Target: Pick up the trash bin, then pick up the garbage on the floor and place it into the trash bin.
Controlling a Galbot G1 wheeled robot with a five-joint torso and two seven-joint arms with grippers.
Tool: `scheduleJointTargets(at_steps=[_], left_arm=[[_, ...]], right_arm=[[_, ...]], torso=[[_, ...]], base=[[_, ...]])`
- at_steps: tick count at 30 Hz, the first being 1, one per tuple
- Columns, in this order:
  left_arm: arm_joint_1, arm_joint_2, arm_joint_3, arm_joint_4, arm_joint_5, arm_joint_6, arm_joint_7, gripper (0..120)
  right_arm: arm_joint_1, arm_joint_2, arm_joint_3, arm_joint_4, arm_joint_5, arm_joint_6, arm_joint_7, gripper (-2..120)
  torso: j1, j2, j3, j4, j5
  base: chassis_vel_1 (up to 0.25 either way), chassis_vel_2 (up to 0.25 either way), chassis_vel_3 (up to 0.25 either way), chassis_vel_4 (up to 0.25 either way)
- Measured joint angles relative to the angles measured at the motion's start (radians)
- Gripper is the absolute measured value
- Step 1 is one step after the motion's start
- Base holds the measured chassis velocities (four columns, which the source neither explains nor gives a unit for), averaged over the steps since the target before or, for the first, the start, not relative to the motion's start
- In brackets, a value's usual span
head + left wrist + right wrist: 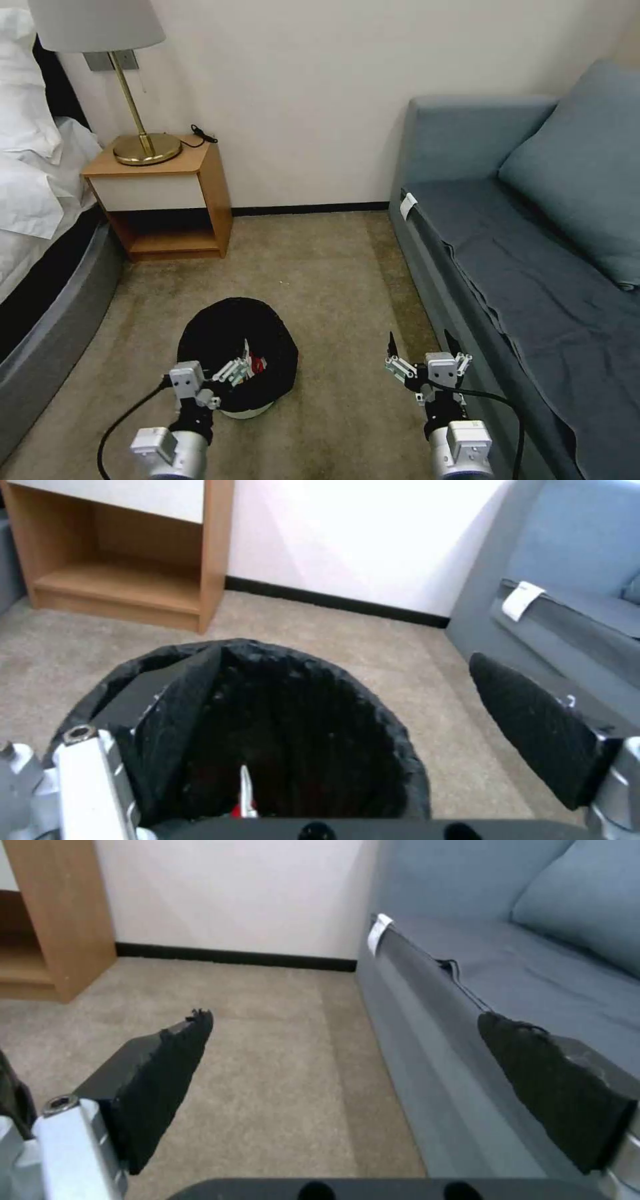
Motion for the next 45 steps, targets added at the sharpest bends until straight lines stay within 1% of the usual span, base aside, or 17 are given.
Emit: scheduleJointTargets(at_steps=[2,3,6,11,16,22,25,45], left_arm=[[0.014,-0.001,0.028,-0.004,0.024,-0.009,-0.003,100],[0.014,-0.001,0.028,-0.004,0.024,-0.009,-0.003,100],[0.020,-0.001,0.058,-0.003,0.059,-0.024,-0.008,100],[0.014,-0.001,0.071,-0.003,0.076,-0.028,-0.014,100],[0.010,-0.002,0.067,-0.021,0.076,-0.021,-0.017,100],[0.010,-0.002,0.054,-0.021,0.070,-0.028,-0.015,100],[0.009,-0.002,0.045,-0.023,0.073,-0.023,0.001,100],[0.009,-0.001,0.044,-0.023,0.074,-0.020,0.005,100]], right_arm=[[0.004,0.005,0.006,-0.008,0.001,0.005,0.000,100],[0.004,0.005,0.006,-0.008,0.001,0.005,0.000,100],[0.015,0.008,0.010,-0.023,0.003,0.009,-0.001,100],[0.022,0.010,0.018,-0.033,0.009,0.011,-0.002,100],[0.029,0.009,0.023,-0.035,0.013,0.013,-0.005,100],[0.028,0.019,0.019,-0.040,-0.002,0.022,-0.009,100],[0.028,0.023,0.020,-0.044,-0.017,0.022,-0.016,100],[0.029,0.023,0.021,-0.045,-0.020,0.023,-0.019,100]], torso=[[0.000,0.000,0.000,0.0000,0.0000],[0.000,0.000,0.000,0.0000,0.0000],[0.000,0.000,0.000,0.0000,0.0000],[0.000,0.000,0.000,0.0000,-0.0002],[0.000,0.000,0.000,0.0000,-0.0001],[0.000,0.000,0.000,0.0000,-0.0001],[0.000,0.000,0.000,0.0000,-0.0001],[0.000,0.000,0.000,0.0000,-0.0001]], base=[[0.000,0.000,0.000,0.000],[0.000,0.000,0.000,0.000],[0.000,0.000,0.000,0.000],[0.000,0.000,0.000,0.000],[0.000,0.000,0.000,0.000],[0.000,0.000,0.000,0.000],[0.000,0.000,0.000,0.000],[0.000,0.000,0.000,0.000]])
